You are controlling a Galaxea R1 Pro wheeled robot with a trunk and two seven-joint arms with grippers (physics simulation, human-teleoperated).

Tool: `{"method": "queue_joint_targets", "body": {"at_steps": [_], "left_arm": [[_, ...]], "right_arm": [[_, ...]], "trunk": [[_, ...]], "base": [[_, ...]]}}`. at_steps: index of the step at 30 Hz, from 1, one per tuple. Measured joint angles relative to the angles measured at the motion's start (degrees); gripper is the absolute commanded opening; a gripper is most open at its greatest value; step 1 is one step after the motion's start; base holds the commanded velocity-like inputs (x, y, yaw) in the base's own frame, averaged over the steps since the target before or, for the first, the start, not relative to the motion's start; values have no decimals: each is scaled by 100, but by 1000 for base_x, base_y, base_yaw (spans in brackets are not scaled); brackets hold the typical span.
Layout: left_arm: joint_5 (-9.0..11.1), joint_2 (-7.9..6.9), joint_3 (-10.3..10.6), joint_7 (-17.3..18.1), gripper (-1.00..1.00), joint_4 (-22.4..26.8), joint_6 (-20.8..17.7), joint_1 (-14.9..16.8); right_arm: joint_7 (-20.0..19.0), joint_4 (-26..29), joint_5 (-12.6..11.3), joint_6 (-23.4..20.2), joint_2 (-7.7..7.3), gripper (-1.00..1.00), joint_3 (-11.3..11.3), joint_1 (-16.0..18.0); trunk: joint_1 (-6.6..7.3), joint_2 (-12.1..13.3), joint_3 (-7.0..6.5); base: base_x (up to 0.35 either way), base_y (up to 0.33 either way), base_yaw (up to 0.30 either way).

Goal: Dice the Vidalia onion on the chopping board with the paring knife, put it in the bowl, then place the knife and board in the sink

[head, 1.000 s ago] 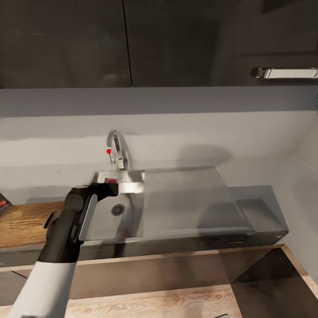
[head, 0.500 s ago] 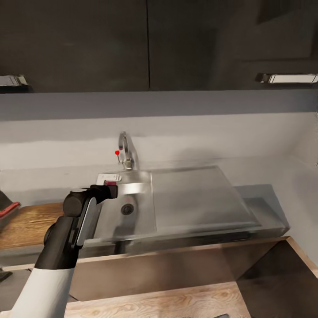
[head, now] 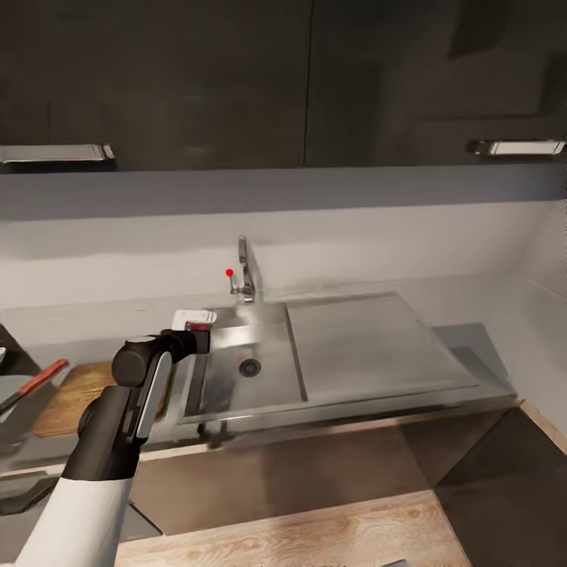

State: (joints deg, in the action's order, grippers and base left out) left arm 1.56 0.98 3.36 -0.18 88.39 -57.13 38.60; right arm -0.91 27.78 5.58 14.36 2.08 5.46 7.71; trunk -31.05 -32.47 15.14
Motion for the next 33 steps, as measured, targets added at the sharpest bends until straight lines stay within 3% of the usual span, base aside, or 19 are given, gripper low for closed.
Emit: {"method": "queue_joint_targets", "body": {"at_steps": [21, 33], "left_arm": [[3, -1, 0, 0, -100, -17, 0, -2], [3, 1, 0, 0, -100, -73, 1, -7]], "right_arm": [[43, 0, 0, 18, 0, 100, -1, 0], [43, 0, 0, 9, 1, 100, -3, 0]], "trunk": [[-1, 1, -116], [1, 1, -20]], "base": [[-221, 245, 108], [66, 215, 0]]}}
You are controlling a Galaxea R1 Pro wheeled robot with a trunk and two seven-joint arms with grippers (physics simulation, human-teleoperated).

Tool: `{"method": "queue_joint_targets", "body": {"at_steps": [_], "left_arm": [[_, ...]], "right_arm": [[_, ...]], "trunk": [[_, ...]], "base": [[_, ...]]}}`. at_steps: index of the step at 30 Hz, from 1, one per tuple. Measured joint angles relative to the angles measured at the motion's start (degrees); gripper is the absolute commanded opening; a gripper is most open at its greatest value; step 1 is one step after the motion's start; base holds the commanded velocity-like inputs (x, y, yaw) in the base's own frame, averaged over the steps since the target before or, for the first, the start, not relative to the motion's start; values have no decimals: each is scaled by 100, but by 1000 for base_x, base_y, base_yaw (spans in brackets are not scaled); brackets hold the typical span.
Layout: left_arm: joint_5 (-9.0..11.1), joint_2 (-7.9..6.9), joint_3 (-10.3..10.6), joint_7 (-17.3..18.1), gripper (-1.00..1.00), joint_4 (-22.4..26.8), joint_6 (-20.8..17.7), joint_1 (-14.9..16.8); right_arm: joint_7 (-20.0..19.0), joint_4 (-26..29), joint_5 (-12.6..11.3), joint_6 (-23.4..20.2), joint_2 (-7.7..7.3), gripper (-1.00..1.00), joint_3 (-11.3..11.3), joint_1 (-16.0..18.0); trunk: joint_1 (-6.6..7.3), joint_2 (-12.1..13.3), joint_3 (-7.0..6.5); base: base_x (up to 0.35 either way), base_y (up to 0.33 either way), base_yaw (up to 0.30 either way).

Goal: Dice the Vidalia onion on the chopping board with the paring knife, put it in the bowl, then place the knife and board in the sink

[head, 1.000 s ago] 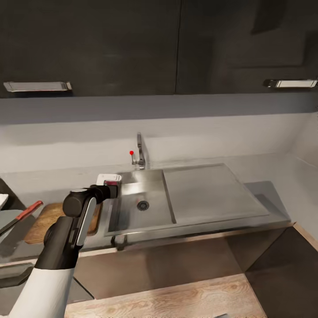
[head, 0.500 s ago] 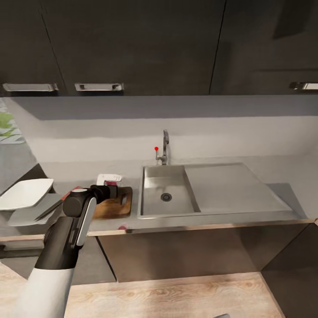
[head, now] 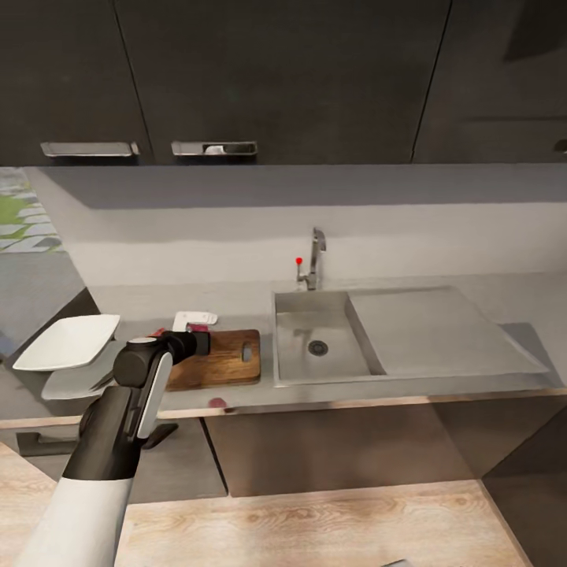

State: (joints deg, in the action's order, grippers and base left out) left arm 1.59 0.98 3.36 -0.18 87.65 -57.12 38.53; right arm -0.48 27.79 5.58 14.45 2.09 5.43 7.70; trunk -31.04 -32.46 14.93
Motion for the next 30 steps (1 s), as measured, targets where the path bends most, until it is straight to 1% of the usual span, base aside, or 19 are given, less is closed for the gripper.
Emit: {"method": "queue_joint_targets", "body": {"at_steps": [6, 12, 15, 23, 30], "left_arm": [[1, 4, 0, 0, -100, -78, 0, 0], [3, 12, 16, 0, -100, -386, 8, 0], [5, 14, 66, 3, -100, -484, 9, 0], [0, 15, 90, 7, -100, -525, 9, 0], [0, 15, 88, 6, -100, -526, 9, 0]], "right_arm": [[-1, 0, 0, 0, 0, 100, 0, 0], [-1, 0, 0, 0, 0, 100, 0, 0], [-2, 0, 0, -1, 0, 100, 0, 0], [-1, 0, 0, 0, 0, 100, 0, 0], [-4, 0, 0, -2, 0, 100, 0, 0]], "trunk": [[0, 0, 56], [-1, 0, 113], [0, 0, 141], [0, -1, 216], [2, -1, 282]], "base": [[7, 8, 0], [0, 0, 0], [0, 0, 0], [19, 0, 0], [173, 0, 0]]}}
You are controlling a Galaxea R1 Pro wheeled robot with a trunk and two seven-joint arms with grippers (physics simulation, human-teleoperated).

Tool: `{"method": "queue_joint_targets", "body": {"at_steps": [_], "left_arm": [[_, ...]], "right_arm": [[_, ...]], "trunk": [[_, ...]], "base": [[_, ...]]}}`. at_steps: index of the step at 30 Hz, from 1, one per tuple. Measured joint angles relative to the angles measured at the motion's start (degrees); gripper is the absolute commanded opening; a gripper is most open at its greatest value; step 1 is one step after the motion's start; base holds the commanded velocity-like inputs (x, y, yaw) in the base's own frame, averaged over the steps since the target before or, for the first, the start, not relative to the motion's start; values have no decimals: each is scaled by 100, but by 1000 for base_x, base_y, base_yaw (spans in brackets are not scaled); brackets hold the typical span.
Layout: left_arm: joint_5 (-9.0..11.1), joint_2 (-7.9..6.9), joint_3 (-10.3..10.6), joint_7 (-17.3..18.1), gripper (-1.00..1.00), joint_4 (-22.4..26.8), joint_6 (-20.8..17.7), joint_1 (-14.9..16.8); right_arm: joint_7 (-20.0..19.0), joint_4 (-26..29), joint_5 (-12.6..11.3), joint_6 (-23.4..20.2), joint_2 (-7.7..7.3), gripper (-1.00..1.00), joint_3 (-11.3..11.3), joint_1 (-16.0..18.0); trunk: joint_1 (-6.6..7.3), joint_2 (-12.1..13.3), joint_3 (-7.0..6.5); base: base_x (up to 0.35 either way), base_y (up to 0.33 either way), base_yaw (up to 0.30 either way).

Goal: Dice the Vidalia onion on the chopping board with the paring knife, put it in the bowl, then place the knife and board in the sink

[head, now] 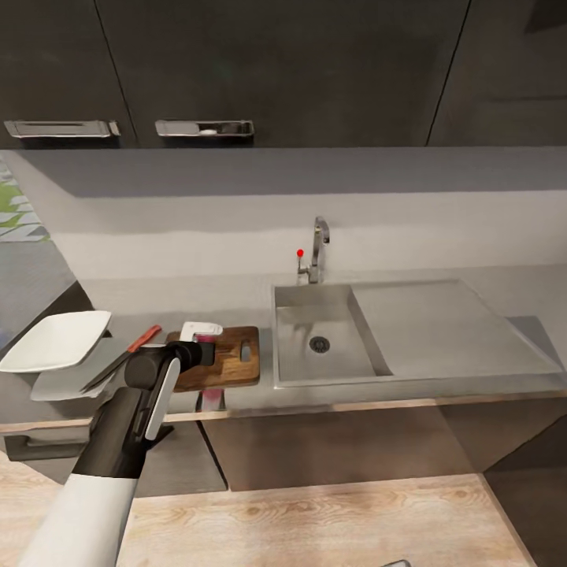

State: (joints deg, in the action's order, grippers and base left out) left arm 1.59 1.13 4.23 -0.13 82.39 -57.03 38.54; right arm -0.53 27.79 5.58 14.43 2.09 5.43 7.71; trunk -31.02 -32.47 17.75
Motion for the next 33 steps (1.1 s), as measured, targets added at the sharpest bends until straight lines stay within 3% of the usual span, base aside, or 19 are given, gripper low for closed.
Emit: {"method": "queue_joint_targets", "body": {"at_steps": [15, 33], "left_arm": [[0, 0, 2, -4, -100, 0, 1, 0], [-9, -9, 0, -5, -100, 8, 4, 0]], "right_arm": [[2, 0, 0, 0, 0, 100, 0, 0], [5, -126, 0, -1, -34, 100, -6, 0]], "trunk": [[-2, 0, 135], [-2, 0, 145]], "base": [[14, 0, 0], [4, 6, 0]]}}
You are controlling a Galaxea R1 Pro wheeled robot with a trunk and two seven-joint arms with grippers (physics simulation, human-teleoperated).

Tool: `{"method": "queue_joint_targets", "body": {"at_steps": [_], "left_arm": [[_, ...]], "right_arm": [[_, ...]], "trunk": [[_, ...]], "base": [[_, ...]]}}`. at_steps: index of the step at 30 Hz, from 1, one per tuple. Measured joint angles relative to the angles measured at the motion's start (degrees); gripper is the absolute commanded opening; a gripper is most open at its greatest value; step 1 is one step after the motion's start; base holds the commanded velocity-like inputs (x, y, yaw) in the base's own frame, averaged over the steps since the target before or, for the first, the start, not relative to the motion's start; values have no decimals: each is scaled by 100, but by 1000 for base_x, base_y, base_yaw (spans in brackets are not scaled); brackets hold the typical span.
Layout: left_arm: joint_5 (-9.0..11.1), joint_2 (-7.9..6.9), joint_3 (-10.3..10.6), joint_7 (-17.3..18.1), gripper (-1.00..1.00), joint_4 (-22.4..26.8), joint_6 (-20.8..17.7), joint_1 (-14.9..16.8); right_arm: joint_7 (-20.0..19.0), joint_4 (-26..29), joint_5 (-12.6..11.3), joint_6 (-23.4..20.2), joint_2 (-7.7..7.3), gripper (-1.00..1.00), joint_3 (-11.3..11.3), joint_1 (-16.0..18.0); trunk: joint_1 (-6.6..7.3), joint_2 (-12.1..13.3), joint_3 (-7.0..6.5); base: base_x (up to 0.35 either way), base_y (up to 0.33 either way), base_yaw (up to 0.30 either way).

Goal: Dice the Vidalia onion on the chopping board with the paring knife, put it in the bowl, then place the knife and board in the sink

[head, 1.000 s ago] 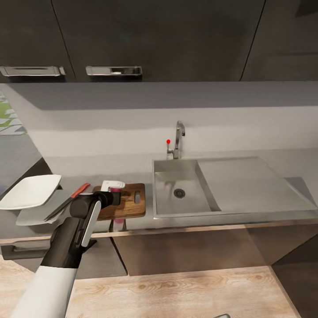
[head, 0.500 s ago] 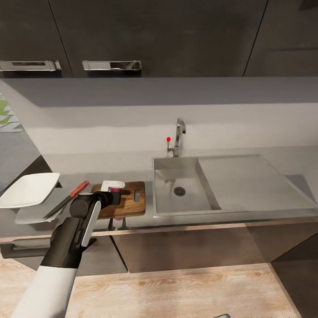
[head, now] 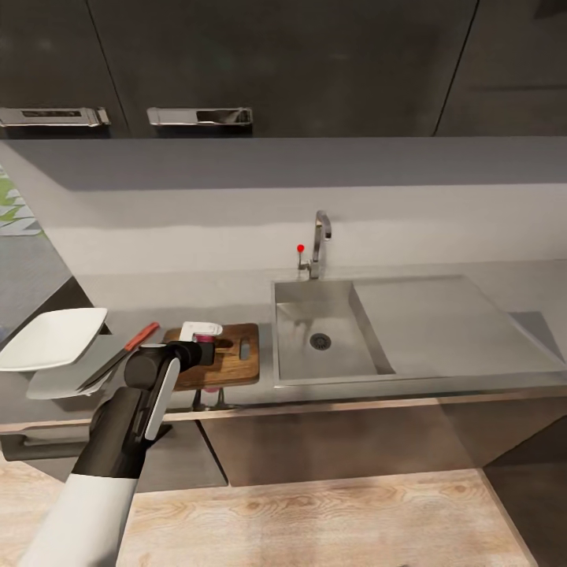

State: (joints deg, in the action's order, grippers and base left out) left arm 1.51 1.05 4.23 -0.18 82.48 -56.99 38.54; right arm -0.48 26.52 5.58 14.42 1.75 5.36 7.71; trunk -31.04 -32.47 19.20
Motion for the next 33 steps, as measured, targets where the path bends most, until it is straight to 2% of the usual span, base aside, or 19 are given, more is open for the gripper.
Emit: {"method": "queue_joint_targets", "body": {"at_steps": [16, 33], "left_arm": [[-7, 0, 0, 0, -100, -1, 5, 0], [-7, 0, 0, 0, -100, -50, 1, 0]], "right_arm": [[0, -14, 0, 3, -1, 100, -2, 0], [0, -13, -2, 3, -4, 100, -2, 0]], "trunk": [[0, 0, 4], [0, 0, 145]], "base": [[17, 21, 0], [0, 0, 0]]}}
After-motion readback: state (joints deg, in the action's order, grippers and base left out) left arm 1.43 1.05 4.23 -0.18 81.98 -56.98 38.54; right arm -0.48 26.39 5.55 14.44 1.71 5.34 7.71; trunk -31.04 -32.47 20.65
